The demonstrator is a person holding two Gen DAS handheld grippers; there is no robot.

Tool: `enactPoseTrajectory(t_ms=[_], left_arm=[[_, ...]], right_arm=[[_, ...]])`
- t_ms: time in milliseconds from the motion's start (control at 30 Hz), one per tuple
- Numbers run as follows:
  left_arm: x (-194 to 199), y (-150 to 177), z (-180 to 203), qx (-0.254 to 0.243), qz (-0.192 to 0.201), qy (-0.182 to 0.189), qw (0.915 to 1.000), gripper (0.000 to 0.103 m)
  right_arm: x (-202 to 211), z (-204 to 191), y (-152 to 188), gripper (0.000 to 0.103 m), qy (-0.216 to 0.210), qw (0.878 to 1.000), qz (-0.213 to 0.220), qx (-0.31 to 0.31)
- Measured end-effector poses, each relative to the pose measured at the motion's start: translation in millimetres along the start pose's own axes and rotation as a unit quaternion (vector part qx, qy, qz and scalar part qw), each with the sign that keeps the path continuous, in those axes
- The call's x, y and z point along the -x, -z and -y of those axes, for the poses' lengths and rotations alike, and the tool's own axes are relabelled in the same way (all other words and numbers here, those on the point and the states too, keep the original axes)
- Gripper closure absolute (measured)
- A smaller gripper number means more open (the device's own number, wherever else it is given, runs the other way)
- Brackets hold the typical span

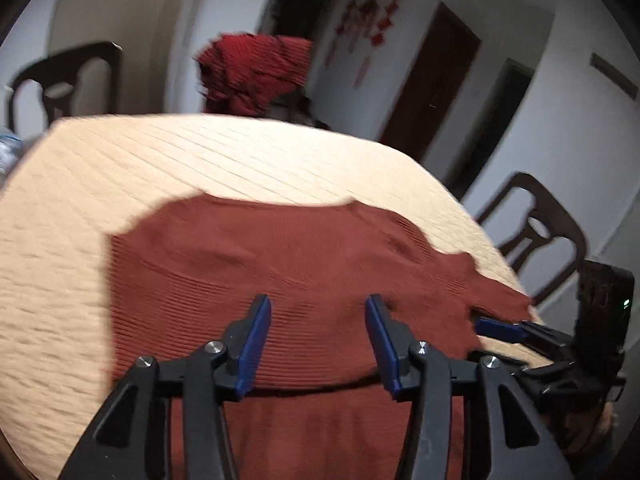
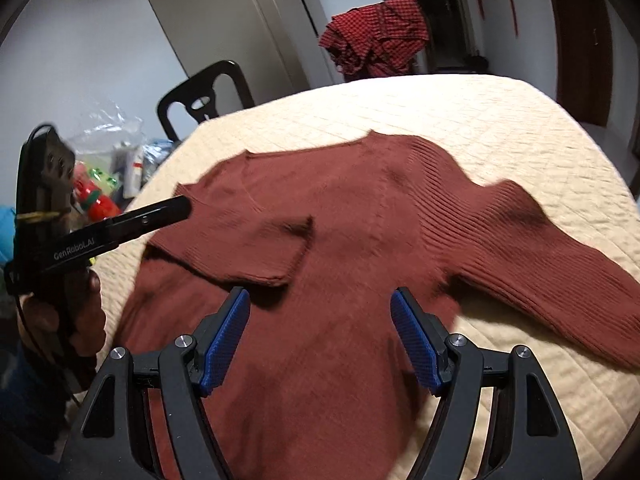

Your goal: Fold small clothes

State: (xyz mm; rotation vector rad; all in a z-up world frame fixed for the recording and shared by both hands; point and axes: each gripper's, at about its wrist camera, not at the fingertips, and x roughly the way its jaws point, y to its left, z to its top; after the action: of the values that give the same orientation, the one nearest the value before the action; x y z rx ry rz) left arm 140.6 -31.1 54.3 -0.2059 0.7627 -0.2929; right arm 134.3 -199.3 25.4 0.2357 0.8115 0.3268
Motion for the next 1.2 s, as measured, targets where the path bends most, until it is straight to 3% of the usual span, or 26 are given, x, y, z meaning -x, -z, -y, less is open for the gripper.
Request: enactPoseTrajectory(t_ms=[67, 167, 267, 300, 400, 467, 500, 533, 733, 867, 1000, 1067, 1200], left_arm=[[0.8, -4.0, -20.9, 0.001, -0.002, -0.060, 0.9982, 0.051], [-5.8, -4.8, -56.1, 0.022, -0.015, -0.127, 0.9915, 0.052], [-19.2, -1.2, -81.7, 0.047, -0.032, -0.139, 0.9887, 0.055], [-25.0, 0.0, -86.0, 0.048, -0.037, -0.142, 0.9880, 0.062], [-35.7, 2.2, -92.9, 0.057, -0.050, -0.124, 0.9894, 0.074], [-39.1, 0.5, -93.4, 0.054, -0.047, -0.116, 0.9907, 0.079], [-38.9, 1.3, -91.5, 0.048, -0.043, -0.113, 0.9915, 0.089], [-37.5, 1.7, -90.6, 0.046, -0.038, -0.108, 0.9924, 0.091], [-26.4, 8.3, -112.8, 0.082, -0.012, -0.084, 0.9930, 0.093], [-24.4, 11.6, -120.3, 0.096, -0.015, -0.084, 0.9917, 0.088], [-3.2, 9.3, -102.7, 0.064, 0.011, -0.113, 0.9915, 0.088], [6.5, 7.1, -89.2, 0.043, 0.027, -0.110, 0.9926, 0.088], [-5.1, 12.0, -68.8, 0.016, -0.002, -0.086, 0.9961, 0.088]], right_arm=[[-11.5, -6.6, -8.7, 0.044, -0.004, 1.000, -0.009, 0.010], [-32.2, -12.2, -18.6, 0.052, -0.006, 0.999, -0.026, 0.026], [-57.1, -13.8, -29.9, 0.052, 0.008, 0.998, -0.051, 0.031], [-64.4, -15.3, -33.1, 0.053, 0.014, 0.998, -0.057, 0.038], [-81.8, -22.0, -40.2, 0.066, 0.028, 0.995, -0.070, 0.060], [-87.4, -26.2, -44.1, 0.085, 0.039, 0.994, -0.072, 0.075], [-89.2, -27.9, -47.6, 0.095, 0.036, 0.994, -0.074, 0.079], [-88.6, -29.8, -50.6, 0.099, 0.033, 0.994, -0.072, 0.082], [-77.6, -31.4, -72.9, 0.099, 0.016, 0.996, -0.020, 0.082], [-106.4, -19.3, -72.0, 0.099, 0.017, 0.996, -0.062, 0.062], [-89.2, -19.0, -66.1, 0.096, 0.022, 0.997, -0.044, 0.059], [-73.7, -23.2, -61.2, 0.096, 0.018, 0.998, -0.027, 0.063], [-73.0, -34.2, -45.7, 0.096, 0.004, 0.995, -0.048, 0.083]])
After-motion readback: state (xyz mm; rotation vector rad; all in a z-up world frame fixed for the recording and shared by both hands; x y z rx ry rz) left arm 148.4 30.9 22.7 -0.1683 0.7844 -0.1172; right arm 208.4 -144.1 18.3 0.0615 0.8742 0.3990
